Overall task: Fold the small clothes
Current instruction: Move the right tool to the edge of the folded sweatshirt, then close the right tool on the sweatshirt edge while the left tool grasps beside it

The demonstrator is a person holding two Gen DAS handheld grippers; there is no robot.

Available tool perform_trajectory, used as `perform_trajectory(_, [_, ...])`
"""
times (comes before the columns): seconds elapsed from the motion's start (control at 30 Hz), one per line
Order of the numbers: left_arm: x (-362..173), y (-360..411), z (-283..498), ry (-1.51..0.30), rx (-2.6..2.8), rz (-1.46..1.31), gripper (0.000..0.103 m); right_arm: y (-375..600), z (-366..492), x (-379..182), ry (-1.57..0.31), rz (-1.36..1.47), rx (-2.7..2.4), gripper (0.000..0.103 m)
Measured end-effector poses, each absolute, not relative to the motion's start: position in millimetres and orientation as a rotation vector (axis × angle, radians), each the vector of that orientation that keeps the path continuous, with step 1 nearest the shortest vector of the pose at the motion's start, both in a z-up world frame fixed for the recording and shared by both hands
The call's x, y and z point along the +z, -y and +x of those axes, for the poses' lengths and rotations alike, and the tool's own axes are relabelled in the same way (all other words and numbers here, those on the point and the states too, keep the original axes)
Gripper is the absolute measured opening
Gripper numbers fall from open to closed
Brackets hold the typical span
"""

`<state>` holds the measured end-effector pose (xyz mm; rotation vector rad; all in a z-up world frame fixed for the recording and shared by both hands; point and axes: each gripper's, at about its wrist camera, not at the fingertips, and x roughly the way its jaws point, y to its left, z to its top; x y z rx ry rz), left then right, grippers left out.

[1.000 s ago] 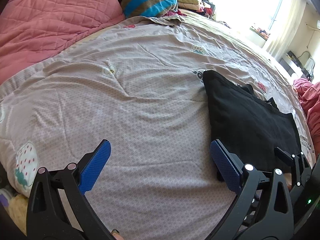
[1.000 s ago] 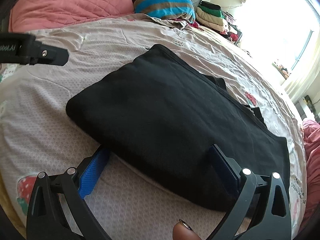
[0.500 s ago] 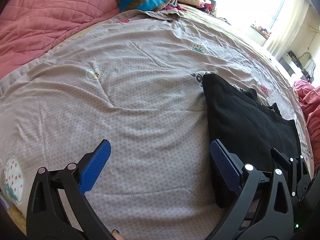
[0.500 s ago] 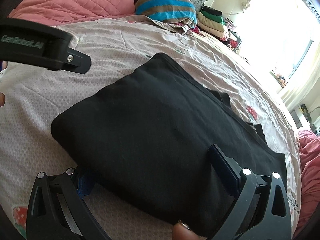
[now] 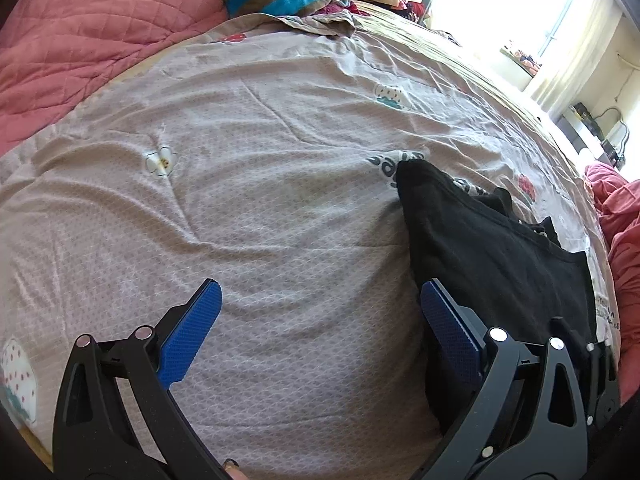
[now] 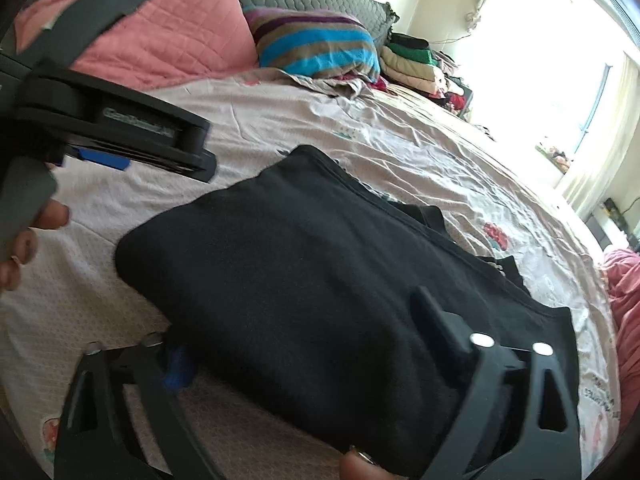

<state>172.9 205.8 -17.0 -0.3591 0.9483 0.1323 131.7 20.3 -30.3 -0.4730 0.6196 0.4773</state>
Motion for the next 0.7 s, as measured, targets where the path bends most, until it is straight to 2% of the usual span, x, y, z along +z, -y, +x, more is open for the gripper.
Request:
perform_trajectory(0.07, [-15, -203, 176, -0.949, 0.121, -0.363, 0.093, -19, 128, -28, -0.610, -0.462, 0.503, 0.071])
perform_trajectory(0.13, [-13, -200, 179, -0.950, 0.105, -0.371, 0.093, -20, 124, -27, -0.597, -0.465, 0.522, 0.055])
perform_trajectory(0.17, [-12, -199, 181, -0.952, 0.091, -0.384, 0.093, -20, 122, -26, -0.585, -0.468, 0.532, 0.050])
perform_trajectory(0.23, [-11, -197, 185, -0.957, 0.077, -0.401, 0.093, -21, 117, -25, -0.570, -0.469, 0.558, 0.031])
perform_trajectory(0.33, [-10, -191, 192, -0.972, 0.054, -0.423, 0.093, -22, 112, -24, -0.555, -0.475, 0.568, 0.019])
perform_trajectory(0.7, [-22, -171, 214, -1.030, -0.046, -0.522, 0.093, -6, 103, -14, -0.522, -0.400, 0.584, 0.014])
